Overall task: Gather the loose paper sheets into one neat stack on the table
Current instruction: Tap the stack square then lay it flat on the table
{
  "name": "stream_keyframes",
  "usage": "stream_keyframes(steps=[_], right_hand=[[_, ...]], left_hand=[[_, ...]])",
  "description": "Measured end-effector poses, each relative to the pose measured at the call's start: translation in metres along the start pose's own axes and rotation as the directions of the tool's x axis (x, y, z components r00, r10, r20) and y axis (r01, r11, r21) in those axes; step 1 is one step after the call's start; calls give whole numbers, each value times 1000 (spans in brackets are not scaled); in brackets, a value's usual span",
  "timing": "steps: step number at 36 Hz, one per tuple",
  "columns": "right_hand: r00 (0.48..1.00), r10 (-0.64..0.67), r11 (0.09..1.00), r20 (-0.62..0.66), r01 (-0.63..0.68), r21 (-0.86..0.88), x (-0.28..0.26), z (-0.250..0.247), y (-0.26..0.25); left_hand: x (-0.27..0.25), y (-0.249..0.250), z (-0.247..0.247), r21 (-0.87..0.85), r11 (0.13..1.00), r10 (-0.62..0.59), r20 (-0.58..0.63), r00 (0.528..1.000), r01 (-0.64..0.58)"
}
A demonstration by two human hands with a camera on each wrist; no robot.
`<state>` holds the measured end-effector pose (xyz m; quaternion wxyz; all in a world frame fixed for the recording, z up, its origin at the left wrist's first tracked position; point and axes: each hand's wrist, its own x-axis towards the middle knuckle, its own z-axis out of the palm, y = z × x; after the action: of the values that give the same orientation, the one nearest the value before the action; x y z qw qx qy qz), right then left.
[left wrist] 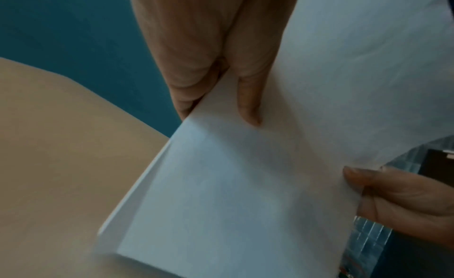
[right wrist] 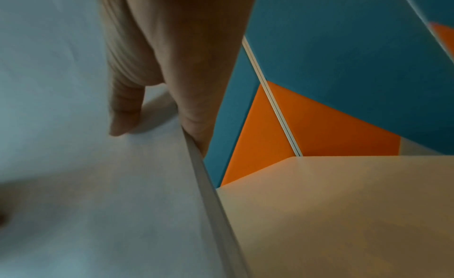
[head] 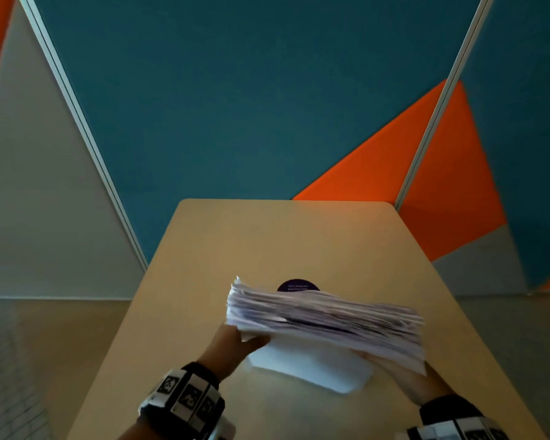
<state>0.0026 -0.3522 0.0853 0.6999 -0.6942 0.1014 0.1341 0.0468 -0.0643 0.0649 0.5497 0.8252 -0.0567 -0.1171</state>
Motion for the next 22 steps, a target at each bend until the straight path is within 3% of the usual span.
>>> stream_keyframes(steps=[3,5,7,11,19,22], right_hand=[[1000,23,1000,18,-23,-8,0,2,-10],[1000,-9,996,3,9,-86,-4,2,-12],[999,39,989,6,-38,-144,3,1,16],[999,-7,985,-46,-1,-175,8,3,55],[994,-79,952,-72,54,-301,15,3,60],[998,-21,926,-52,0,-377,15,1,75]], left_hand=[[2,6,2,-33,998,41,-75,996,-44],[-1,-3,4,-29,999,41,-46,998,-42],[-7,-26,10,35,999,-9,-11,1000,10],[-14,-45,20,146,988,-49,27,998,45],[-11,-43,24,107,994,35,-46,998,-30],[-16,-54,28,93,996,-2,-55,999,7]])
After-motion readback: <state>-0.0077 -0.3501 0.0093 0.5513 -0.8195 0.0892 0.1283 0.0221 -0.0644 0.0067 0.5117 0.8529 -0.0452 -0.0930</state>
